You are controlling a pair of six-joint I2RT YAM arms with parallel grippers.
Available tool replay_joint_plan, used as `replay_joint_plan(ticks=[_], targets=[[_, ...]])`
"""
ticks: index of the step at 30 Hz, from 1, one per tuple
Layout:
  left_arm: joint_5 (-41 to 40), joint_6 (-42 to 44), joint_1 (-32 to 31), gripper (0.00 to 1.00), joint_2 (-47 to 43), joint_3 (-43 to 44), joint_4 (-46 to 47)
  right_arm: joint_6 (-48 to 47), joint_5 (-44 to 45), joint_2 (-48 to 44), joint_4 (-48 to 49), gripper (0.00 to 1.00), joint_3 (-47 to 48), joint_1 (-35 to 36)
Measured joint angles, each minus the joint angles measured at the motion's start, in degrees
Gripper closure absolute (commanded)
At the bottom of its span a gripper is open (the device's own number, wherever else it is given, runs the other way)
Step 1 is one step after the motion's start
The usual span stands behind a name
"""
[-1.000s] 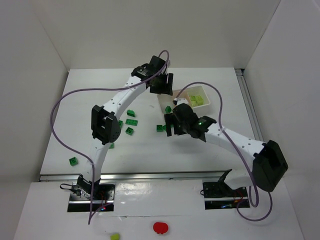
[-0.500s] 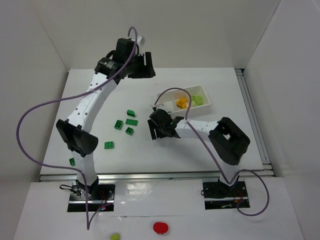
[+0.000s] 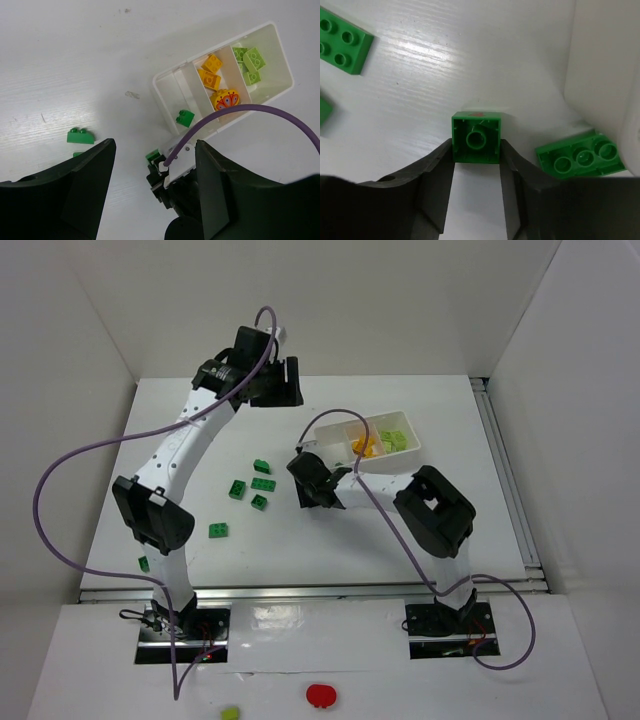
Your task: Sort the legos into containers by color
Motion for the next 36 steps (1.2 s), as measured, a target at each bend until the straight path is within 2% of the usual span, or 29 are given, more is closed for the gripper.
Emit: replay_joint_plan(ticks=[3,8,17,22,24,27,28,29,32,34,36], targets=[[-0.4,0.0,0.0,0.26,0.0,0.0,-0.1,0.3,0.5,0.0,-0.1,0.76,0.0,0.0],[-1.1,0.0,0.1,0.26,0.0,-0.5,-0.1,0.3,1.6,-1.9,-2.3,0.76,0.0,0.1],[-1.9,-0.1,0.5,0.26,0.0,-3.5,0.0,-0.9,5.7,-14.2,-6.1,0.75,3.1,-2.1],[-4.0,-1.0,0.5,0.23,-0.4,-10.5,0.0,-1.6,7.4,-14.5,-6.6,0.72,5.9,-7.3],[-5.4,-2.2,0.7,0.17,-0.6,-13.7,-0.3,-1.8,7.5,-13.8,-7.2,0.71,6.9,-9.5],[-6.6,-3.8,1.0,0.14,-0.9,-18.1,-0.7,-2.4,7.5,-11.2,-7.6,0.70,9.6,-12.1],[-7.0,-4.3,1.3,0.09,-0.9,-19.4,-0.7,-2.5,7.4,-10.2,-7.5,0.65,10.4,-12.7],[-7.3,-4.9,1.6,0.09,-0.9,-20.6,-0.7,-2.8,7.3,-9.0,-7.5,0.59,11.2,-13.1],[-7.7,-6.3,2.6,0.08,-0.7,-23.2,-1.2,-3.6,6.8,-5.2,-8.0,0.25,13.6,-13.8],[-7.9,-7.0,3.3,0.08,0.0,-23.4,-1.2,-4.1,6.5,-3.1,-8.4,0.20,15.2,-13.9],[-7.9,-8.0,4.1,0.12,0.9,-23.8,-0.1,-4.7,6.4,-2.3,-9.0,0.18,15.8,-13.8]])
